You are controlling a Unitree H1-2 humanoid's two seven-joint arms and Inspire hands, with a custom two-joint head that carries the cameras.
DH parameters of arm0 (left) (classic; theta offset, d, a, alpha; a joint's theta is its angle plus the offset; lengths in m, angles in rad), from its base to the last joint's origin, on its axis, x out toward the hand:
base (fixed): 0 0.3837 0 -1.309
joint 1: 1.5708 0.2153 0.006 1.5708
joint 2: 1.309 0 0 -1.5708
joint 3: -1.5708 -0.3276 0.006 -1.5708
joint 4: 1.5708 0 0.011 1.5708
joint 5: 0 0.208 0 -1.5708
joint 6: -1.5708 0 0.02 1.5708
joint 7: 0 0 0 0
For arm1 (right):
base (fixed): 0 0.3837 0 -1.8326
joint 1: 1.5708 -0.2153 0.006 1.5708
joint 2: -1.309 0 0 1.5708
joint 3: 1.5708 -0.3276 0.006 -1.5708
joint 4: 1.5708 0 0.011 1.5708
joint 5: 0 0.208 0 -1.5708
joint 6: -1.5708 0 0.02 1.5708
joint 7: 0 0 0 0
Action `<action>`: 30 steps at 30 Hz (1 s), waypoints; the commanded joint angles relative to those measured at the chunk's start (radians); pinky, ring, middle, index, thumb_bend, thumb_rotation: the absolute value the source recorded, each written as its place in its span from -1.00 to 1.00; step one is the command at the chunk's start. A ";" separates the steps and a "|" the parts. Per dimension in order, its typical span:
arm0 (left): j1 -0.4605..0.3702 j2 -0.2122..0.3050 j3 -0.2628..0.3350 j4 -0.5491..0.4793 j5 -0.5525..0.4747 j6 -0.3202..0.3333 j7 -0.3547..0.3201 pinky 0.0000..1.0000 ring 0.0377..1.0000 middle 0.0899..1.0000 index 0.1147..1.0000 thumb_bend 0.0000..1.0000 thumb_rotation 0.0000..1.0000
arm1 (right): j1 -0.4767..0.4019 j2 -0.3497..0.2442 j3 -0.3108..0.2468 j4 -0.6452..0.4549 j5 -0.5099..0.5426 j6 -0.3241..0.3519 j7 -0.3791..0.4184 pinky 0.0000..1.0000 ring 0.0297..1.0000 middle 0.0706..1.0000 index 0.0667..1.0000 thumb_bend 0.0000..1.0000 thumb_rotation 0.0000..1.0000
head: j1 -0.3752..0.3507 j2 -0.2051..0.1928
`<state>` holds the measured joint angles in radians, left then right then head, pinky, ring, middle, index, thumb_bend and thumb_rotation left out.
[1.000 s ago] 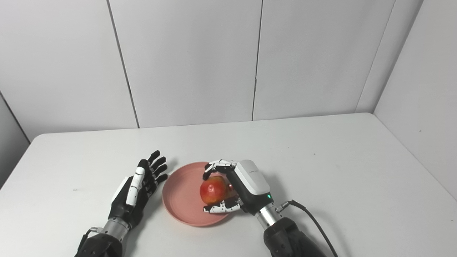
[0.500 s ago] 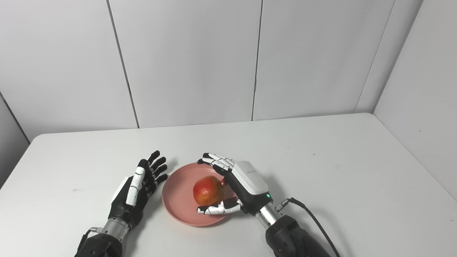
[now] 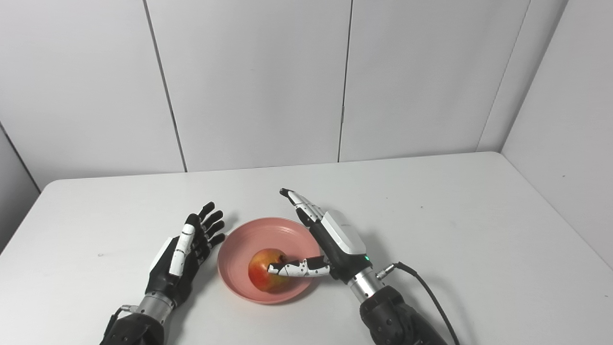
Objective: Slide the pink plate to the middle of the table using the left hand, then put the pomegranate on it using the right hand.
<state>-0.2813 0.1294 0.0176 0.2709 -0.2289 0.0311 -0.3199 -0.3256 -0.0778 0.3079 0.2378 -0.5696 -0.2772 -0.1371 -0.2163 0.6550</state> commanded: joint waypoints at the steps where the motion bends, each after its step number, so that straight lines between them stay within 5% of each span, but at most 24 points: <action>1: -0.023 0.003 -0.001 -0.022 0.007 -0.009 0.005 0.85 0.90 0.90 0.89 0.33 0.97 | -0.030 0.018 -0.023 -0.018 0.028 -0.053 -0.038 0.80 0.90 0.98 1.00 0.19 0.16 | 0.001 0.000; 9: -0.026 -0.004 0.000 -0.018 0.022 -0.022 0.013 0.83 0.90 0.89 0.88 0.38 0.92 | -0.009 0.069 -0.108 -0.047 0.187 0.063 0.021 0.83 0.94 1.00 1.00 0.26 0.53 | 0.034 0.004; 17: -0.023 -0.019 -0.008 -0.030 0.035 -0.016 0.032 0.82 0.89 0.89 0.88 0.33 0.94 | 0.001 0.068 -0.141 -0.092 0.253 0.149 0.074 0.89 0.97 1.00 1.00 0.09 0.86 | 0.077 0.006; 30: -0.018 -0.053 -0.022 -0.057 0.050 0.016 0.066 0.85 0.90 0.90 0.89 0.37 0.89 | 0.016 0.055 -0.186 -0.123 0.345 0.219 0.130 0.87 0.95 1.00 0.99 0.05 1.00 | 0.185 0.002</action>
<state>-0.2773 0.0844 0.0009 0.2397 -0.1868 0.0558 -0.2577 -0.2898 -0.0190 0.1302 0.1513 -0.2424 -0.0666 -0.0142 -0.0383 0.6581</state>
